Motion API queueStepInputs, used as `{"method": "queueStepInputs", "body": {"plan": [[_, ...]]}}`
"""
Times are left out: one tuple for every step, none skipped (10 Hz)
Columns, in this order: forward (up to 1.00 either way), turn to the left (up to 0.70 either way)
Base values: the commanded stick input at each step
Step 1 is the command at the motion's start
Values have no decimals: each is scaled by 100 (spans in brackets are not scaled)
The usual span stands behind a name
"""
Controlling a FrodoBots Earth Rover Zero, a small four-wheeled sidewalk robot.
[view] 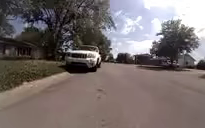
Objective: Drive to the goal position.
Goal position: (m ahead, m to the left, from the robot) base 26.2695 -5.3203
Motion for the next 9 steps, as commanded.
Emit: {"method": "queueStepInputs", "body": {"plan": [[100, 0], [100, -2], [100, -23], [100, -36], [100, -27], [100, -6], [100, 0], [100, 0], [100, 0]]}}
